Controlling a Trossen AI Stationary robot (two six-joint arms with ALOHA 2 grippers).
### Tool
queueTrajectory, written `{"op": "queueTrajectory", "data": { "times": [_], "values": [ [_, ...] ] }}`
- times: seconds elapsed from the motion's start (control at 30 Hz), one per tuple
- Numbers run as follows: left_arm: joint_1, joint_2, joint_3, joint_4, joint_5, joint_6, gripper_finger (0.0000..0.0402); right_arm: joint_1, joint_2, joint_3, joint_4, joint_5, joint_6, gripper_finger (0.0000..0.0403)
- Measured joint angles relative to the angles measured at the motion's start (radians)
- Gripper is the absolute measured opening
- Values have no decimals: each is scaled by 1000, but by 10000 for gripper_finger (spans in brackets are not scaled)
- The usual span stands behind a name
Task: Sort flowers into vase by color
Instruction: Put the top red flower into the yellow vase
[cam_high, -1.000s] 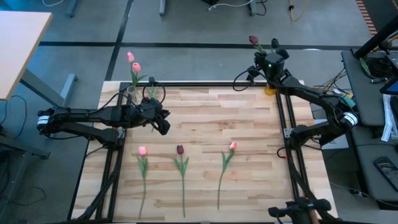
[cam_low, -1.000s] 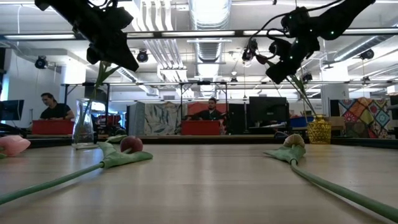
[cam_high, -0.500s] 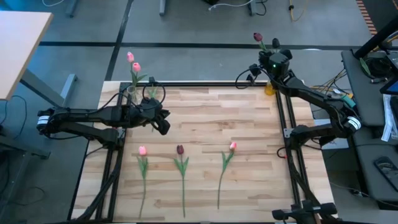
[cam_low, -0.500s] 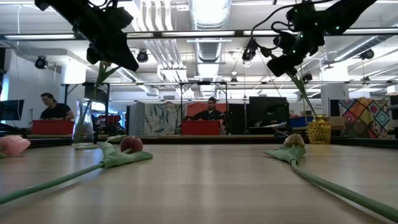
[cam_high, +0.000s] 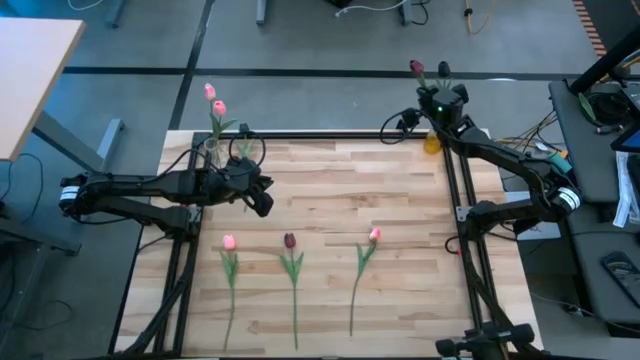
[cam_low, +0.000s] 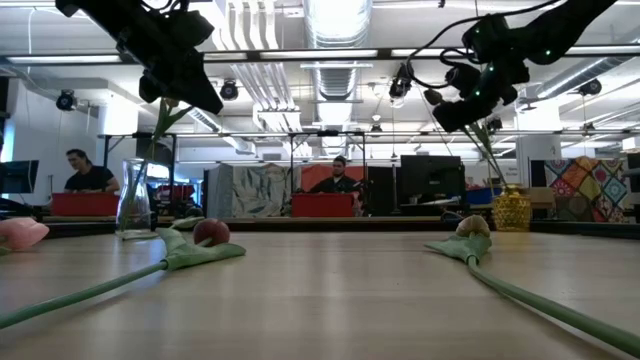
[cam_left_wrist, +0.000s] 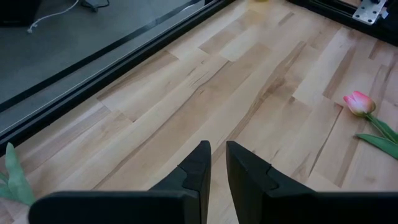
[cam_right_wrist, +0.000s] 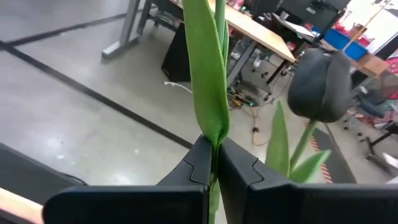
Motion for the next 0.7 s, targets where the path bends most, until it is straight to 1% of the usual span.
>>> {"op": "queueTrajectory", "data": {
  "times": [0.17, 0.27, 0.37, 0.53, 0.7],
  "values": [
    [0, -2, 0, 0, 0, -1, 35, 1, -8, 2, 12, -38, 27, 9],
    [0, -2, 0, 0, 0, -3, 35, 0, -19, 2, 15, -42, 48, 9],
    [0, -2, 0, 0, 0, -3, 35, 0, -38, 2, 30, -83, 62, 9],
    [0, -2, 0, 0, 0, -3, 35, 0, -55, 0, 20, -87, 61, 10],
    [0, -2, 0, 0, 0, -3, 35, 0, -48, 0, -25, -82, 73, 32]
  ]
}}
